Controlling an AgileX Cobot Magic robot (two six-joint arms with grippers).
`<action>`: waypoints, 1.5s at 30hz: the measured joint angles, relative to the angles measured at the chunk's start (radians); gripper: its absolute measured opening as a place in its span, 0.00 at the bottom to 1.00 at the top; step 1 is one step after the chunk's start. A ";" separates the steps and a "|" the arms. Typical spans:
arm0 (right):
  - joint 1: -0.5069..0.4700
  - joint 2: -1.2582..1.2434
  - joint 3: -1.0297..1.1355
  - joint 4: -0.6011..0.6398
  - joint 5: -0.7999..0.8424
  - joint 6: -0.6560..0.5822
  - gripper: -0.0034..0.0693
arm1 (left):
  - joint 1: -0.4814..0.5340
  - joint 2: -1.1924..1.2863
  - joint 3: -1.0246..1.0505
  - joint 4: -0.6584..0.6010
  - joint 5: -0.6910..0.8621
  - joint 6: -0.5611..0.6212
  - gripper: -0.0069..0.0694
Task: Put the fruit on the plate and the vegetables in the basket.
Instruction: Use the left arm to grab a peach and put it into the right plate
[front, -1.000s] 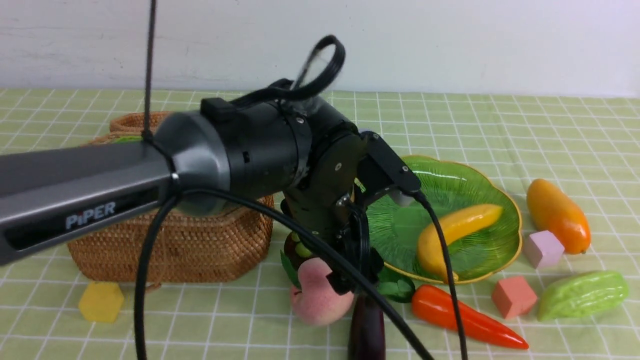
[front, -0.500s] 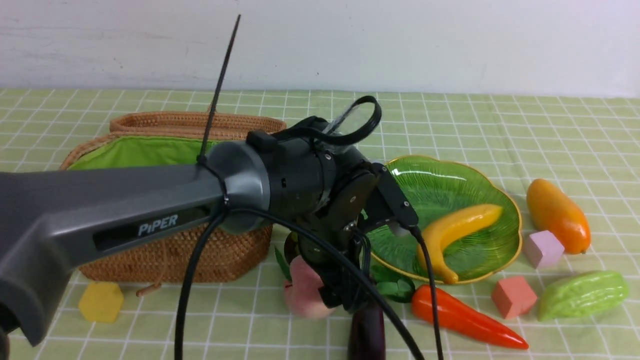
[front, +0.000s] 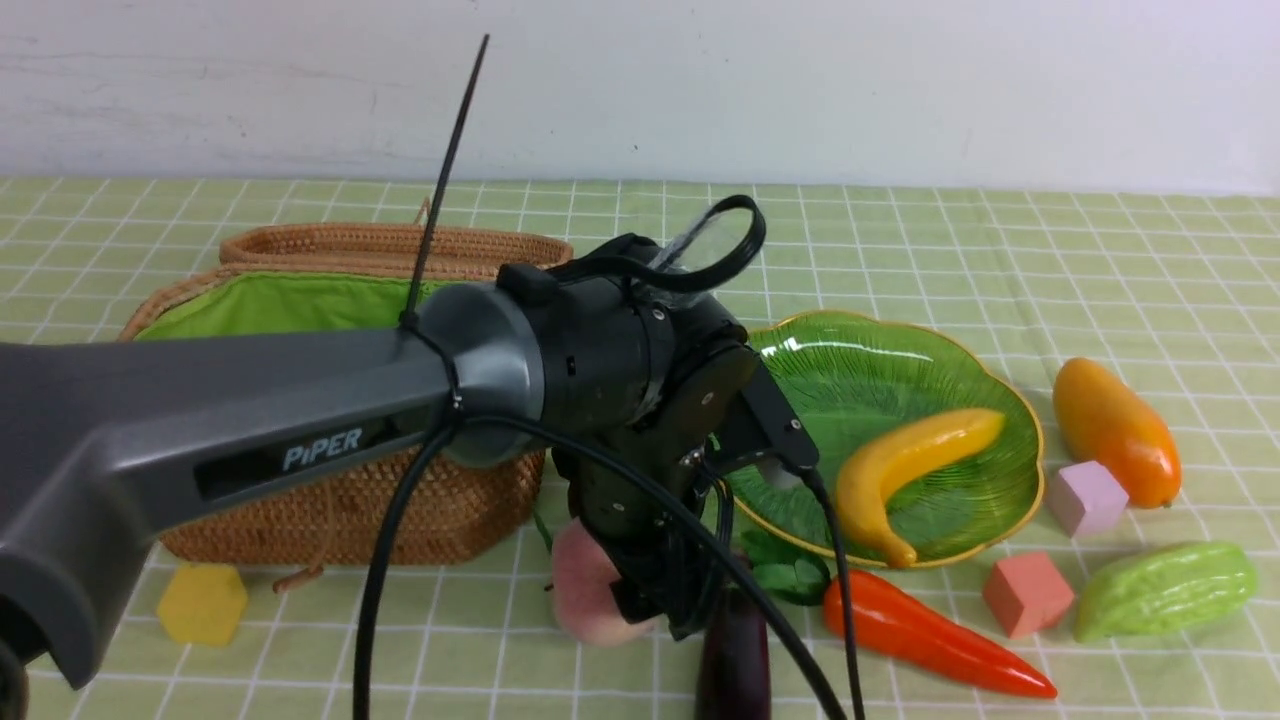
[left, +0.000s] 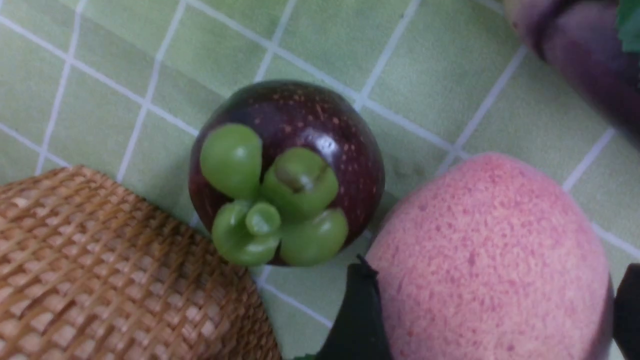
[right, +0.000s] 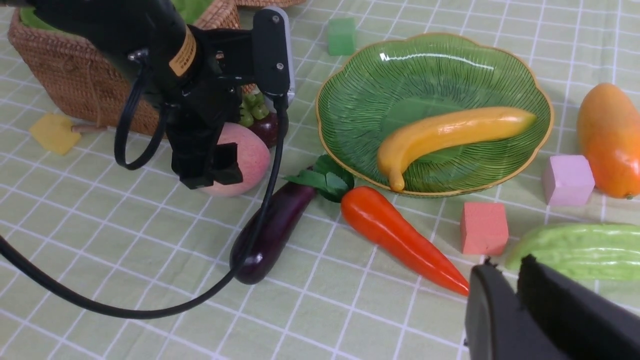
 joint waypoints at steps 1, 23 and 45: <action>0.000 0.000 0.000 0.000 0.000 -0.001 0.16 | 0.000 0.000 -0.001 0.002 0.011 0.000 0.83; 0.000 0.000 0.000 0.020 0.000 -0.003 0.17 | 0.000 -0.008 -0.004 -0.016 0.033 0.000 0.83; 0.000 0.000 0.000 0.027 -0.044 -0.003 0.17 | -0.086 -0.078 -0.197 -0.050 -0.183 -0.040 0.82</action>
